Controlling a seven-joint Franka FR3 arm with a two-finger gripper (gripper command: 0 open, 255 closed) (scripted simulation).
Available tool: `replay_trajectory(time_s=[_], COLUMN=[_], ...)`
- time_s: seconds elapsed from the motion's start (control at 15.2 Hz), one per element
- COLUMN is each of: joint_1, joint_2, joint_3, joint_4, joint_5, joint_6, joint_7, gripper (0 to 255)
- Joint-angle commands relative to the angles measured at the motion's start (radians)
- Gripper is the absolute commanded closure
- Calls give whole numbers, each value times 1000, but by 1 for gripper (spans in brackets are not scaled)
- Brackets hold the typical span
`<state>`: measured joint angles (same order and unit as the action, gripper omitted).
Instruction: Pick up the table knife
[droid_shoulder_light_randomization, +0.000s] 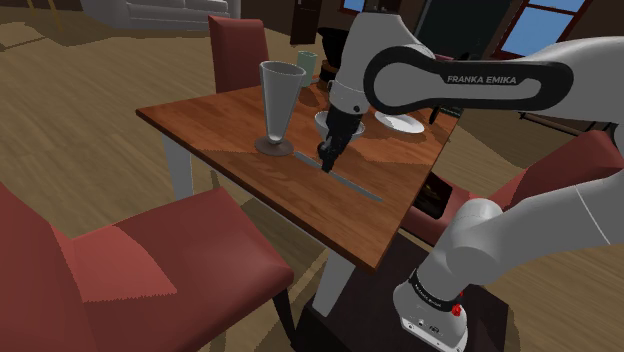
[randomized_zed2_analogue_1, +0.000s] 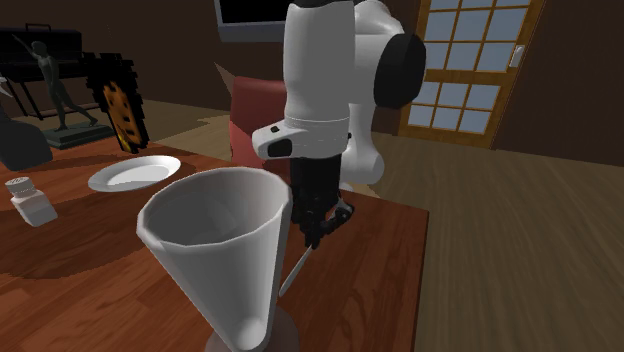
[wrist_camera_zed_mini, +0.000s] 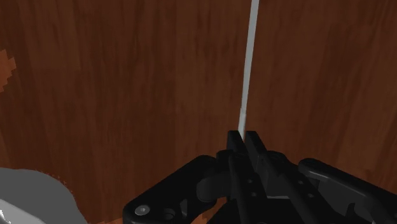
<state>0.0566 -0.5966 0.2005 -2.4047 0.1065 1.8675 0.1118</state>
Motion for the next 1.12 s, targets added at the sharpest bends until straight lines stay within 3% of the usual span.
replay_trajectory(time_s=[0.0,0.26,1.06], joint_1=[0,-1,-7], joint_2=[0,0,8], joint_3=[0,-2,-14], joint_4=[0,-1,166], joint_5=[0,-1,-12], joint_6=[0,1,-158], joint_7=[0,-2,0], gripper=[255,255,255])
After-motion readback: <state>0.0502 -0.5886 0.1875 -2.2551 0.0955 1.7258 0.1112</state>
